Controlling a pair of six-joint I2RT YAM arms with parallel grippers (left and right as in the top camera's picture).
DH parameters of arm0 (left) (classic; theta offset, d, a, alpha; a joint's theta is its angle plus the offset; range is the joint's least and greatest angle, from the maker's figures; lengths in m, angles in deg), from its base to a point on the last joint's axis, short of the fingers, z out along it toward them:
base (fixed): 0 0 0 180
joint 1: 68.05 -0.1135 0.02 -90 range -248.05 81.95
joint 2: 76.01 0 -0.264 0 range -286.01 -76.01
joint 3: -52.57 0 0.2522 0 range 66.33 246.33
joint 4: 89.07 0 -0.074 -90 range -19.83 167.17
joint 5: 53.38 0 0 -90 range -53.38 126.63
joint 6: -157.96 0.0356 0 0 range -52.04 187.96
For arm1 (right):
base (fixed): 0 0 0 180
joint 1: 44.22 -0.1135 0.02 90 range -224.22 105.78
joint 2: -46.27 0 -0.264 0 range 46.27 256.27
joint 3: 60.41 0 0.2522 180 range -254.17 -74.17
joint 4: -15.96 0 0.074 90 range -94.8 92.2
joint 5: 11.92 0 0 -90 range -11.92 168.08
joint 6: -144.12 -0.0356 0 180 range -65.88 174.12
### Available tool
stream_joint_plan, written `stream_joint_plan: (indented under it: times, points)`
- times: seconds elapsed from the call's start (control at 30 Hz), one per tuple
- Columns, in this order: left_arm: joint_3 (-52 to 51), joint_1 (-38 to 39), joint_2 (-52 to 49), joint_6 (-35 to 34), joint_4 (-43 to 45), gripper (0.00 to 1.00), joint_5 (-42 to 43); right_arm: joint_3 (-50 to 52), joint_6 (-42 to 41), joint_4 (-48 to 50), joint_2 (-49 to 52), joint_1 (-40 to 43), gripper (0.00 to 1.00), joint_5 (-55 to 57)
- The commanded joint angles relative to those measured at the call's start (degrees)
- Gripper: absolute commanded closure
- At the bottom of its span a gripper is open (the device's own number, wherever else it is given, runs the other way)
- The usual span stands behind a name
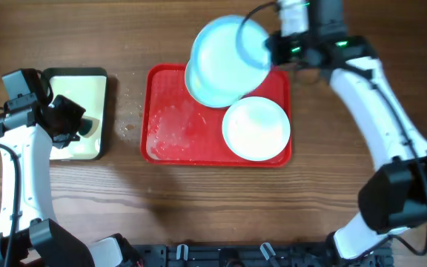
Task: Clean dirty plates on tray and stack at the side
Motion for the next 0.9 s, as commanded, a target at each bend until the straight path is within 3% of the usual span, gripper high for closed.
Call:
stream_joint_plan:
  times: [0.0,0.07,0.17,0.3,0.47,0.5,0.53,0.57,0.7,0.77,0.87]
  points:
    - [0.1,-0.3,0.0,1.3,-0.2,0.96,0.7,-0.6,-13.1,0.3,-0.6,15.4,0.96,-9.4]
    - [0.1,-0.3,0.0,1.3,-0.1,0.96,0.7,-0.2,-13.1,-5.6,-0.1,24.9,0.96,1.7]
    - [0.1,-0.3,0.0,1.3,0.3,0.96,0.7,4.1,-12.8,-6.6,0.4,30.8,0.96,15.8]
    - [0.1,-0.3,0.0,1.3,0.3,0.96,0.7,11.8,-12.9,2.0,2.3,31.5,0.96,17.2]
    - [0.1,-0.3,0.0,1.3,0.3,0.96,0.7,15.3,-12.8,5.7,7.1,28.9,0.96,15.8]
    - [0.1,-0.3,0.0,1.3,0.3,0.96,0.7,15.3,-12.8,6.0,8.6,28.3,0.92,14.0]
    - [0.1,-0.3,0.0,1.3,0.3,0.96,0.7,15.3,-12.8,6.2,9.6,27.7,0.65,12.0]
    - [0.1,-0.3,0.0,1.3,0.3,0.96,0.7,15.3,-12.8,6.1,9.8,27.1,0.52,10.0]
    - [0.1,-0.3,0.0,1.3,0.3,0.96,0.7,14.1,-12.8,5.1,6.0,24.6,0.50,5.5]
    - [0.1,-0.3,0.0,1.3,0.3,0.96,0.7,13.9,-12.7,6.9,0.4,20.6,0.45,5.5]
    - [0.1,-0.3,0.0,1.3,0.3,0.96,0.7,13.9,-6.6,10.4,-2.6,13.0,0.43,3.6]
